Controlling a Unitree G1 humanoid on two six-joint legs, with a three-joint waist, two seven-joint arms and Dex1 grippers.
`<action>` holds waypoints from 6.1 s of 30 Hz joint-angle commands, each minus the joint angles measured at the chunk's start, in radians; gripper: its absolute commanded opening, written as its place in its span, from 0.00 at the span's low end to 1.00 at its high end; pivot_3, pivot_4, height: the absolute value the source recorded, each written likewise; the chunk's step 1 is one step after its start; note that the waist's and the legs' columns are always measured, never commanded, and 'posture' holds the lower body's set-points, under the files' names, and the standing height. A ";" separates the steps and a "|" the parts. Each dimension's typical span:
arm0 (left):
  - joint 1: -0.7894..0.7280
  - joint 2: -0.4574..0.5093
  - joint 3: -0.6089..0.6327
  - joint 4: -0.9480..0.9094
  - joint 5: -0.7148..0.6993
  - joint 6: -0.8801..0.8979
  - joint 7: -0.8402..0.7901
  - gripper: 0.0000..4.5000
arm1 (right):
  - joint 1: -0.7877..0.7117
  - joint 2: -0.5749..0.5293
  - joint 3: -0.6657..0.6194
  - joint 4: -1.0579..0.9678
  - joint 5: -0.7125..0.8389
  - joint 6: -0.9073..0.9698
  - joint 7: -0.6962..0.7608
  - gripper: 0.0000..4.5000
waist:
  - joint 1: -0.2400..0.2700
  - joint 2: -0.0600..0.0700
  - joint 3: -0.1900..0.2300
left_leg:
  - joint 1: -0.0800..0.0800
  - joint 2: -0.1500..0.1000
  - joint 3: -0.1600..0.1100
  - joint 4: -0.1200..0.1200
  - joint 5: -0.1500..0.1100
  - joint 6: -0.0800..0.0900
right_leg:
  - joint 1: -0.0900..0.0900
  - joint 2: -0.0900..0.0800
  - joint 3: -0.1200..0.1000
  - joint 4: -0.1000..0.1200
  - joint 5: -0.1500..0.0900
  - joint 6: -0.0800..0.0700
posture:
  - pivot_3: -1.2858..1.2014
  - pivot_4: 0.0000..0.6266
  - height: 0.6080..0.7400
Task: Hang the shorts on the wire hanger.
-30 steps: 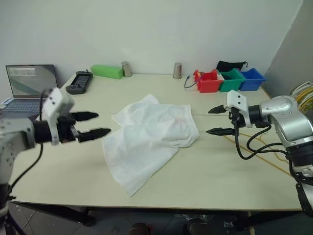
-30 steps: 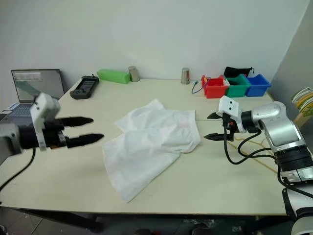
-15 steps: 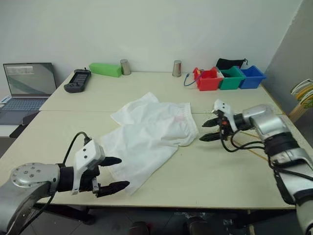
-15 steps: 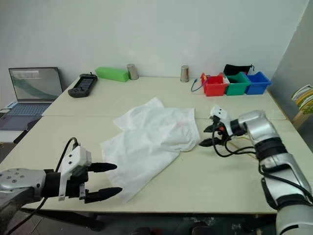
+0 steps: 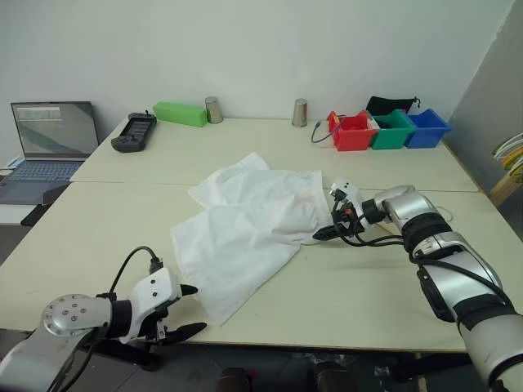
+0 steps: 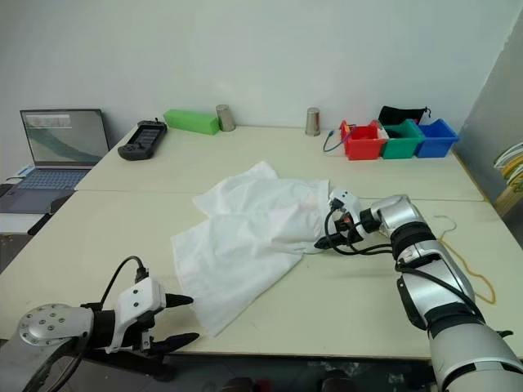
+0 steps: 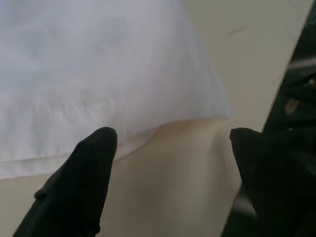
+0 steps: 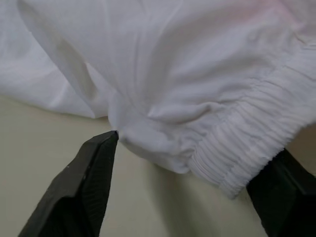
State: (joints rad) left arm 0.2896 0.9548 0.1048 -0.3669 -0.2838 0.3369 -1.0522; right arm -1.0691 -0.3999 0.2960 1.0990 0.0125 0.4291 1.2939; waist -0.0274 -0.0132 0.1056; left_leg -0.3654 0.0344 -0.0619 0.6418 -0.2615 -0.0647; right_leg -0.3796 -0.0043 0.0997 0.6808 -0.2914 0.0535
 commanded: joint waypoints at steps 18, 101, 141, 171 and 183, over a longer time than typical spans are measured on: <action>-0.341 0.015 -0.096 0.465 0.136 -0.265 -0.092 0.00 | 0.096 -0.165 -0.029 -0.437 0.022 0.367 0.168 0.00 | -0.002 0.003 0.002 | -0.001 0.000 -0.001 -0.001 0.000 0.000 | -0.001 0.000 -0.001 0.000 0.000 0.000 | 0.54 0.10 1.00; -0.661 0.081 -0.171 0.853 0.283 -0.633 -0.168 0.00 | 0.394 -0.141 -0.225 -1.189 0.440 1.185 -0.451 0.00 | -0.057 -0.001 -0.003 | -0.015 -0.001 -0.010 0.004 0.000 0.000 | -0.009 0.001 -0.009 0.002 0.001 0.002 | 0.52 0.03 1.00; -0.358 0.032 -0.138 0.495 0.214 -0.399 -0.158 0.58 | 0.571 -0.393 0.211 -1.101 -0.131 -0.237 -0.231 0.61 | -0.028 -0.005 -0.004 | 0.001 0.004 0.002 0.004 0.000 0.002 | 0.002 0.003 0.000 0.001 0.000 0.006 | 0.52 0.08 1.00; -0.282 0.273 0.193 0.197 -0.150 0.039 -0.296 0.83 | 0.639 -0.485 0.035 -1.450 0.030 -0.059 -0.072 1.00 | -0.031 -0.002 -0.001 | 0.002 0.013 0.004 0.003 -0.003 0.005 | -0.002 0.012 0.000 0.002 -0.006 -0.006 | 0.52 0.09 1.00; -0.384 0.051 -0.088 0.368 0.146 -0.247 -0.133 0.99 | 0.565 -0.343 0.169 -1.159 -0.148 -0.227 -0.153 1.00 | -0.028 -0.004 0.000 | -0.001 0.013 0.005 0.002 -0.003 0.005 | -0.004 0.012 0.001 0.001 -0.003 -0.002 | 0.52 0.11 1.00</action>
State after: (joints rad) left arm -0.0731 1.0041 0.0279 -0.0212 -0.1653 0.1209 -1.1924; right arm -0.4692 -0.7522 0.4600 -0.0891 -0.1070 0.2362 1.1516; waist -0.0556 -0.0169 0.1053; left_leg -0.3667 0.0472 -0.0571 0.6444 -0.2644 -0.0596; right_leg -0.3841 0.0074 0.1009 0.6822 -0.2943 0.0520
